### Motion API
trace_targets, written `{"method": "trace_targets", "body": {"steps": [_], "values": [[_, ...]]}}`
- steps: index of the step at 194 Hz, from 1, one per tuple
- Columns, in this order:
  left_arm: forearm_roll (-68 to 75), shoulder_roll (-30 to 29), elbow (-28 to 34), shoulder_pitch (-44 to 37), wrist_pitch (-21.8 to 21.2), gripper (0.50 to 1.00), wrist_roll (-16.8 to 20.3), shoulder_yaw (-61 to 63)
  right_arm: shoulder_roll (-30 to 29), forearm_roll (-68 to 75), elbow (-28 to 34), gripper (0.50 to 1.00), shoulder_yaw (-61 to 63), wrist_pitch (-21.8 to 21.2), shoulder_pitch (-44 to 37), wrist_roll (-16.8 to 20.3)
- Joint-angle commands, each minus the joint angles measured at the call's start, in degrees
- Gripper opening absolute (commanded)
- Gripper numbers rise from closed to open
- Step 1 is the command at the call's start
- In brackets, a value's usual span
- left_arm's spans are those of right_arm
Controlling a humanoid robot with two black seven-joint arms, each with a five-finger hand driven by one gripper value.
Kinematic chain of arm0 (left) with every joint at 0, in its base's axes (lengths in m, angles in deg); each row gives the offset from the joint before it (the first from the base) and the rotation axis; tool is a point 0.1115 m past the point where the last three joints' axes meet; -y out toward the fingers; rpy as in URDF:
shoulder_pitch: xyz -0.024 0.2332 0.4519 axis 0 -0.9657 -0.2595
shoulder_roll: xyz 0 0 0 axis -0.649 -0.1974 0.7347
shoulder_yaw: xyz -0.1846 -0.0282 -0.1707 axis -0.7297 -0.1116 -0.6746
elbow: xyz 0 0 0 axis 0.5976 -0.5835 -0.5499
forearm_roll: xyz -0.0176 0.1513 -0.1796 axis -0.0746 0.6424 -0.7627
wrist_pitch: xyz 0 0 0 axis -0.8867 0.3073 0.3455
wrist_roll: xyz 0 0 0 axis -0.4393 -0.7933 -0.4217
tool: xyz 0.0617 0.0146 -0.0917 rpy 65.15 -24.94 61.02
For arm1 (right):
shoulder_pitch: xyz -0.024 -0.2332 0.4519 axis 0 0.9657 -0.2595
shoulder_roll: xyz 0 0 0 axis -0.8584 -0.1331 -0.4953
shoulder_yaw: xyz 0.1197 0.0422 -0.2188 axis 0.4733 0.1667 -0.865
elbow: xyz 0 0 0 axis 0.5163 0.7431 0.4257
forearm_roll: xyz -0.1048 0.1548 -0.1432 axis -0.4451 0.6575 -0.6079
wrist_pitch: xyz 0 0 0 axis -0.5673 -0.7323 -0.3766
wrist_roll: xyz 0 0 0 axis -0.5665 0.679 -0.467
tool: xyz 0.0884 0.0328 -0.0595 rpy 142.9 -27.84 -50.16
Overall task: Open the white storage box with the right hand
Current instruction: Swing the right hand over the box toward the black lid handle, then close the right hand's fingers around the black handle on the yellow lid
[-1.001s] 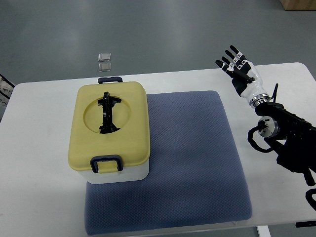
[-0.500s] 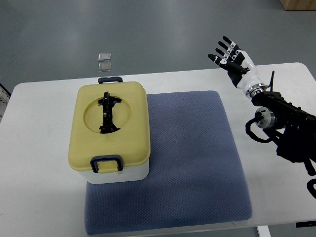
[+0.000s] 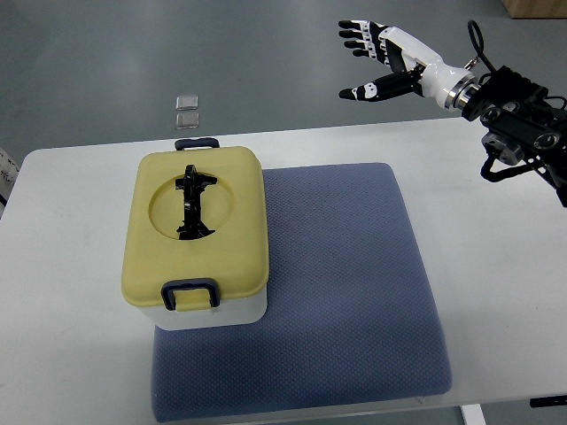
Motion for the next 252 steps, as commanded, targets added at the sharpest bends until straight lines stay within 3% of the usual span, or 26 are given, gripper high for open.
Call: {"method": "trace_targets", "body": {"steps": [1,66,115,149,181,209,252], "values": [[0.0,0.0,0.0,0.0,0.0,1.0,0.0,0.0,2.1,-10.8,6.4,0.93,-0.3,-0.1,-4.7,0.0],[0.0,0.0,0.0,0.0,0.0,1.0,0.0,0.0,-0.9,-27.6,20.0,0.928,-6.2,-0.5,-18.2,0.0],[0.0,0.0,0.0,0.0,0.0,1.0,0.0,0.0,-9.3,-36.4,19.5,0.926,-10.6,-0.3,-20.5,0.0],[0.0,0.0,0.0,0.0,0.0,1.0,0.0,0.0,-11.4,-37.9,19.3,0.909,-11.9,-0.1,-21.9,0.0],[-0.1,0.0,0.0,0.0,0.0,1.0,0.0,0.0,-12.1,-38.8,19.3,0.856,-13.5,0.1,-22.8,0.0],[0.0,0.0,0.0,0.0,0.0,1.0,0.0,0.0,-12.7,-40.7,19.3,0.768,-13.5,0.1,-22.8,0.0],[-0.1,0.0,0.0,0.0,0.0,1.0,0.0,0.0,-13.4,-40.6,19.1,0.766,-13.5,0.1,-22.8,0.4]]}}
